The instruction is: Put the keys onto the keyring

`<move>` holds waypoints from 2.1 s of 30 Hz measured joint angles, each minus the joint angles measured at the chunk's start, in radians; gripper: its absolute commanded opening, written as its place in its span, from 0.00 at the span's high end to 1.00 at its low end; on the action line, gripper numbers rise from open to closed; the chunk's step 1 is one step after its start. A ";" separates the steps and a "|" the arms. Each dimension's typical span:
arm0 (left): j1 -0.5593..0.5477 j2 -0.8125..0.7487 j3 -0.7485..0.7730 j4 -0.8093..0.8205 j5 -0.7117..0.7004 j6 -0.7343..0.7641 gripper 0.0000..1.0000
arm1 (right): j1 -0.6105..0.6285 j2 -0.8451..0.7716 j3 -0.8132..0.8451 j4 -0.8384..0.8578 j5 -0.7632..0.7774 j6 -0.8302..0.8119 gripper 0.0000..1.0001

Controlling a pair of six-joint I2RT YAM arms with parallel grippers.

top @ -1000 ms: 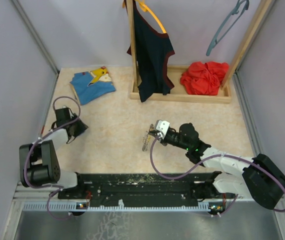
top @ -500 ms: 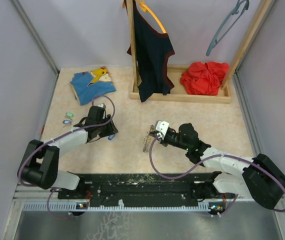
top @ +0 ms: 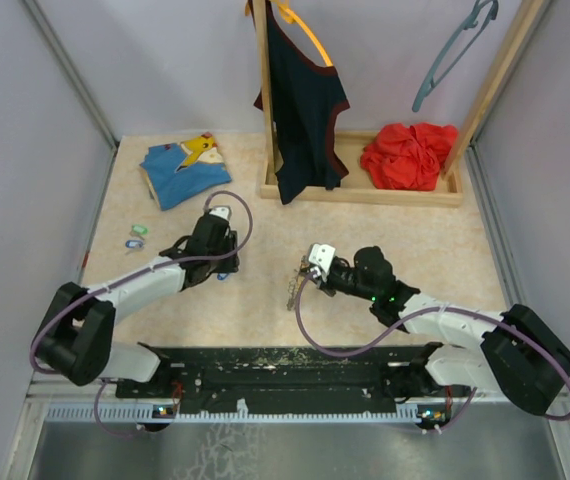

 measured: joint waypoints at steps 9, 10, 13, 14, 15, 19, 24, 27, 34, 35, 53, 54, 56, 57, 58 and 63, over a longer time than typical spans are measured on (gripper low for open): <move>-0.034 0.096 0.012 0.046 -0.038 0.126 0.59 | 0.000 0.000 0.001 -0.016 -0.003 -0.006 1.00; -0.035 0.108 0.018 0.048 -0.041 0.135 0.60 | 0.000 0.000 0.002 -0.017 -0.003 -0.006 1.00; -0.035 0.138 0.040 0.050 -0.045 0.155 0.66 | 0.000 0.003 0.013 -0.024 -0.004 -0.010 1.00; -0.035 0.145 0.045 0.050 -0.045 0.159 0.68 | 0.000 0.004 0.015 -0.026 -0.005 -0.011 1.00; -0.035 0.152 0.049 0.050 -0.045 0.165 0.68 | 0.000 0.005 0.017 -0.028 -0.006 -0.011 1.00; -0.035 0.160 0.057 0.047 -0.045 0.178 0.69 | 0.000 0.005 0.019 -0.032 -0.008 -0.012 1.00; -0.038 0.160 0.075 0.017 -0.048 0.179 0.70 | 0.000 0.005 0.019 -0.032 -0.010 -0.012 1.00; -0.040 0.159 0.077 -0.003 -0.050 0.179 0.72 | 0.000 0.005 0.019 -0.032 -0.014 -0.013 1.00; -0.040 0.161 0.084 -0.034 -0.048 0.180 0.78 | 0.000 0.005 0.019 -0.033 -0.019 -0.013 1.00; -0.040 0.162 0.085 -0.034 -0.046 0.180 0.79 | 0.000 0.005 0.019 -0.034 -0.018 -0.013 1.00; -0.040 0.207 0.126 -0.071 -0.038 0.180 0.82 | 0.000 0.005 0.019 -0.035 -0.021 -0.013 1.00; -0.040 0.207 0.126 -0.072 -0.038 0.180 0.82 | 0.000 0.005 0.019 -0.035 -0.021 -0.013 1.00; -0.040 0.207 0.126 -0.078 -0.038 0.179 0.82 | 0.000 0.005 0.019 -0.035 -0.022 -0.013 1.00; -0.040 0.207 0.126 -0.080 -0.038 0.179 0.81 | 0.000 0.005 0.019 -0.035 -0.022 -0.013 1.00; -0.040 0.207 0.126 -0.082 -0.039 0.179 0.80 | 0.000 0.005 0.019 -0.035 -0.022 -0.013 1.00; -0.040 0.206 0.127 -0.098 -0.043 0.175 0.80 | 0.000 0.005 0.019 -0.035 -0.022 -0.013 1.00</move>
